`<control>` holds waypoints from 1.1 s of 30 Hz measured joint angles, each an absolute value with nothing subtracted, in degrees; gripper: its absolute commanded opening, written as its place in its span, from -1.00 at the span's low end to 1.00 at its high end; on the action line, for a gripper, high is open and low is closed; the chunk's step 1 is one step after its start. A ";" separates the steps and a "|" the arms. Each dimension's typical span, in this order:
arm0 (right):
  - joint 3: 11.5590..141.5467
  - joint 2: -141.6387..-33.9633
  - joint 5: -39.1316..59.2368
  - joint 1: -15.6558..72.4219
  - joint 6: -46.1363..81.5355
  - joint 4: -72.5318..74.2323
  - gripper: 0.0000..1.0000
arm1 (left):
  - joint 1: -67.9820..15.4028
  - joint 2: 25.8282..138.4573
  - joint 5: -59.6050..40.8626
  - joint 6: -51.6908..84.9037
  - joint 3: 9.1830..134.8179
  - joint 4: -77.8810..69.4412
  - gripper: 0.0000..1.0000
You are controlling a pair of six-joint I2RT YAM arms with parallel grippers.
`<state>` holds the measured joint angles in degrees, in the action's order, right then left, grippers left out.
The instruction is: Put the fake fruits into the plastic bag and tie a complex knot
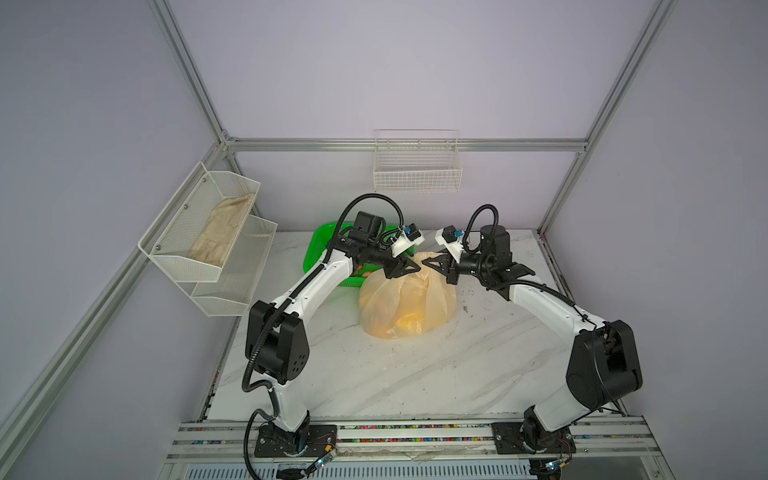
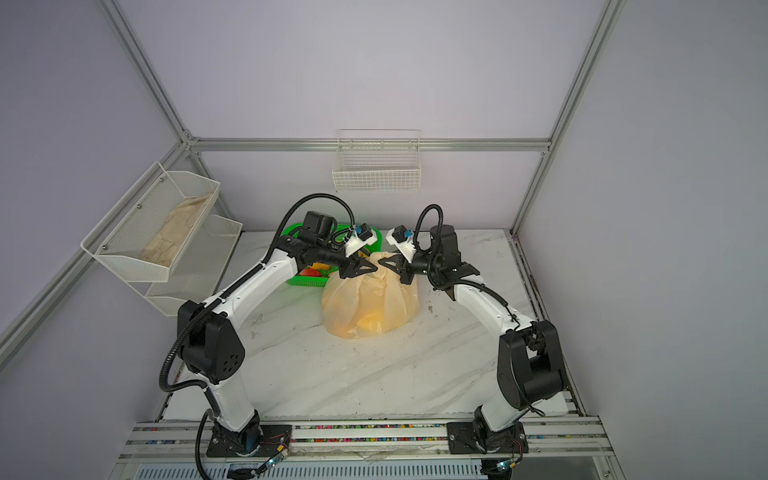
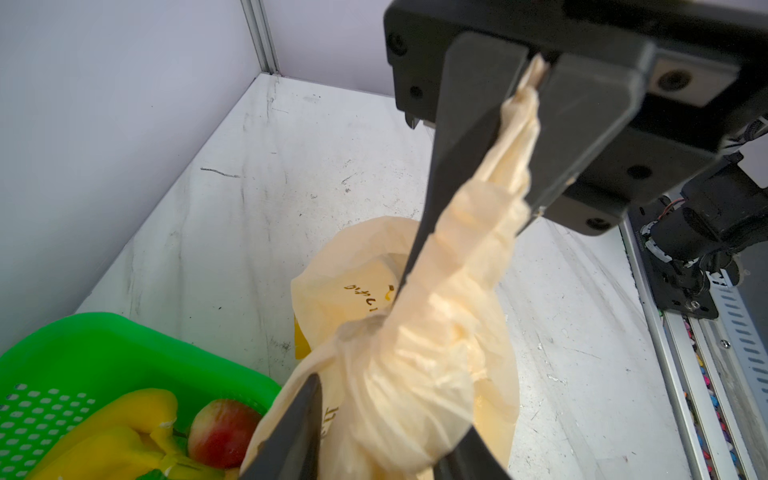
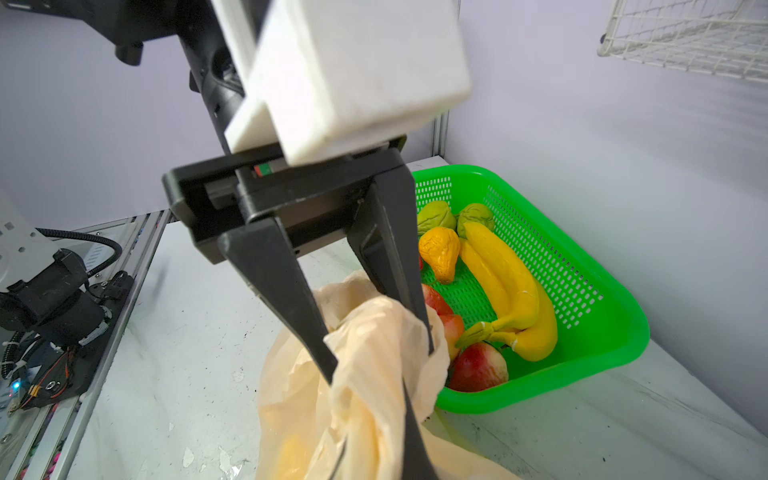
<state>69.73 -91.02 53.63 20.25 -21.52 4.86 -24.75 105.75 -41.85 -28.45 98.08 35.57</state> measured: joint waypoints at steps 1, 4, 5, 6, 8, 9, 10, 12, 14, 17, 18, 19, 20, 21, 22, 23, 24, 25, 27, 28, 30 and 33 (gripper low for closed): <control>69.73 -91.02 53.63 20.25 -21.52 4.86 -1.00 | -24.75 106.10 -41.87 -28.60 98.30 35.81 -0.35; 69.73 -91.02 53.60 20.25 -21.52 4.89 -1.00 | -24.75 106.74 -41.89 -29.15 99.24 36.23 -0.48; 69.73 -91.02 53.63 20.25 -21.52 4.89 -1.00 | -24.75 106.78 -41.89 -29.17 99.57 36.45 -0.55; 69.73 -91.02 53.60 20.25 -21.52 4.89 -1.00 | -24.75 106.78 -41.87 -29.26 99.74 36.53 -0.62; 69.73 -91.02 53.63 20.25 -21.52 4.91 -1.00 | -24.75 106.78 -41.85 -29.52 100.03 36.77 -0.75; 69.73 -91.02 53.60 20.25 -21.54 4.89 -1.00 | -24.75 106.78 -41.82 -29.61 100.07 36.88 -0.82; 69.73 -91.02 53.60 20.25 -21.54 4.89 -1.00 | -24.75 106.78 -41.78 -29.65 100.07 37.06 -0.90; 69.73 -91.02 53.60 20.25 -21.56 4.86 -1.00 | -24.75 106.78 -41.76 -29.76 100.07 37.17 -1.00; 69.73 -91.02 53.54 20.25 -21.65 4.82 -1.00 | -24.77 106.78 -41.71 -29.93 100.07 37.19 -1.00; 69.73 -91.02 53.25 20.25 -22.00 4.73 -0.99 | -24.77 106.78 -41.56 -30.94 100.07 37.23 -1.00; 69.73 -91.02 53.15 20.25 -22.17 4.69 -0.91 | -24.77 106.78 -41.50 -31.22 100.07 37.23 -1.00; 69.73 -91.02 53.04 20.25 -22.44 4.56 -0.83 | -24.77 106.78 -41.45 -31.48 100.07 37.28 -1.00; 69.73 -91.02 52.93 20.25 -22.72 4.43 -0.74 | -24.77 106.78 -41.41 -32.03 100.07 37.41 -1.00; 69.73 -91.02 52.86 20.25 -23.09 4.23 -0.64 | -24.77 106.78 -41.34 -32.58 100.07 37.47 -1.00; 69.73 -91.02 52.75 20.25 -23.53 3.92 -0.54 | -24.77 106.78 -41.23 -32.91 100.07 37.50 -1.00; 69.73 -91.02 52.66 20.25 -24.14 3.79 -0.46 | -24.75 106.78 -41.12 -33.39 100.07 37.47 -1.00; 69.73 -91.02 52.69 20.25 -24.88 3.66 -0.41 | -24.75 106.78 -41.08 -33.80 100.07 37.47 -1.00; 69.73 -91.02 52.56 20.25 -25.58 3.33 -0.31 | -24.75 106.76 -40.99 -34.22 100.07 37.47 -1.00; 69.78 -91.02 52.38 20.25 -27.31 2.46 -0.15 | -24.75 106.74 -40.82 -34.96 100.07 37.50 -1.00; 69.95 -91.07 52.31 20.25 -28.45 1.54 -0.12 | -24.75 106.72 -40.71 -35.40 100.07 37.50 -1.00; 70.65 -91.22 52.27 20.25 -31.07 -0.58 -0.10 | -24.75 106.72 -40.51 -35.99 100.07 37.52 -1.00; 72.27 -91.81 52.34 20.25 -34.61 -3.55 -0.12 | -24.75 106.72 -40.29 -36.77 100.07 37.56 -1.00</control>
